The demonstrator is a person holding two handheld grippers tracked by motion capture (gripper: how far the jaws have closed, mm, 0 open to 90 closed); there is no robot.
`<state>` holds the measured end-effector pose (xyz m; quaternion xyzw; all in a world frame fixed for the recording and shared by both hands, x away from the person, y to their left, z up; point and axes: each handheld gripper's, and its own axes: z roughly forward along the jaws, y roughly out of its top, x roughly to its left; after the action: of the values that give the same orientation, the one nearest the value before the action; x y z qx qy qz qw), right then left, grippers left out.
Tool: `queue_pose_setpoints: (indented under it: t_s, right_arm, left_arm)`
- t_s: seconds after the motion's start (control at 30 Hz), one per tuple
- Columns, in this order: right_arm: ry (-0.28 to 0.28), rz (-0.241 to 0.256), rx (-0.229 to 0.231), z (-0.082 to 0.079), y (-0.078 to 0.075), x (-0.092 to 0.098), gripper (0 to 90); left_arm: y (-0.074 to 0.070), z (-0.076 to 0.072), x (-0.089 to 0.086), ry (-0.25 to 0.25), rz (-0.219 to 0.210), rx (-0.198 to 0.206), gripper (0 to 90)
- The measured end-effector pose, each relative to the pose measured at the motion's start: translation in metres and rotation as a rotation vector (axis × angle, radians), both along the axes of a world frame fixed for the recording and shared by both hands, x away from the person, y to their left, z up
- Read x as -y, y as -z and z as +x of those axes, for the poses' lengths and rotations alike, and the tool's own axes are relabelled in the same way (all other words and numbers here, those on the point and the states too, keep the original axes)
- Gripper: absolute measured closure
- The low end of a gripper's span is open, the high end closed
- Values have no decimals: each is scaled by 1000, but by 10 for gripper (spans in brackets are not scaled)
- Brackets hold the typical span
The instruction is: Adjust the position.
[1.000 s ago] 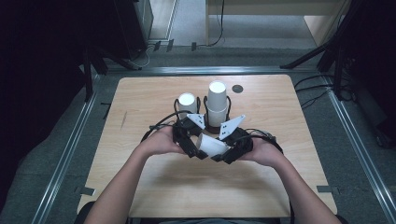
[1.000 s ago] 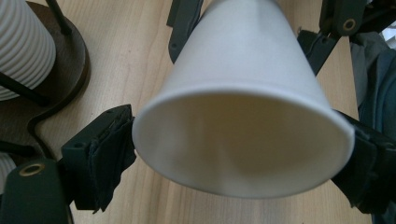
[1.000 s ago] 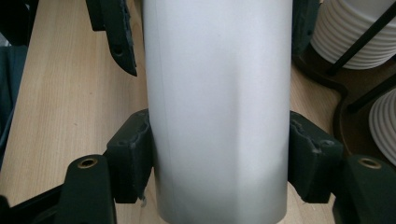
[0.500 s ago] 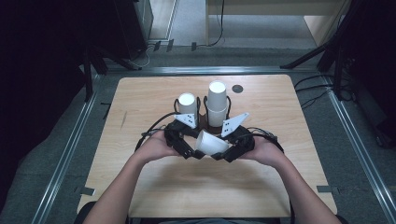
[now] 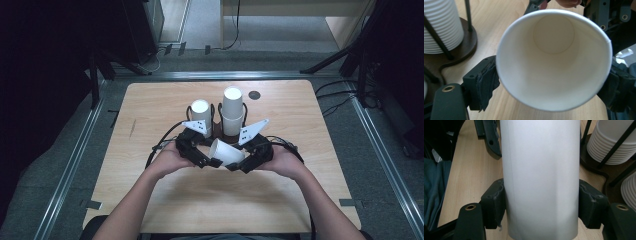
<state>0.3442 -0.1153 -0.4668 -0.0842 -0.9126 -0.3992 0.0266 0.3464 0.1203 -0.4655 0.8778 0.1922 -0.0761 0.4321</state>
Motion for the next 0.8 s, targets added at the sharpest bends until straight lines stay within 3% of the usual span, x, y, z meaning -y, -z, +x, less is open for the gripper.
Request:
queue_pose_setpoints:
  t_s: [0.1,0.43,0.57,0.8]
  right_arm:
    - [-11,-6,-8,-1,1,-2,326]
    - [-30,-25,-6,-1,4,-3,324]
    - [-14,-30,-34,-1,6,-3,279]
    - [21,-35,-30,1,6,-2,238]
  left_arm:
    - [0,0,1,9,-14,-11,180]
    - [-3,0,1,40,29,-26,264]
    - [-3,1,-1,39,43,-26,268]
    - [-8,2,-8,30,37,-24,270]
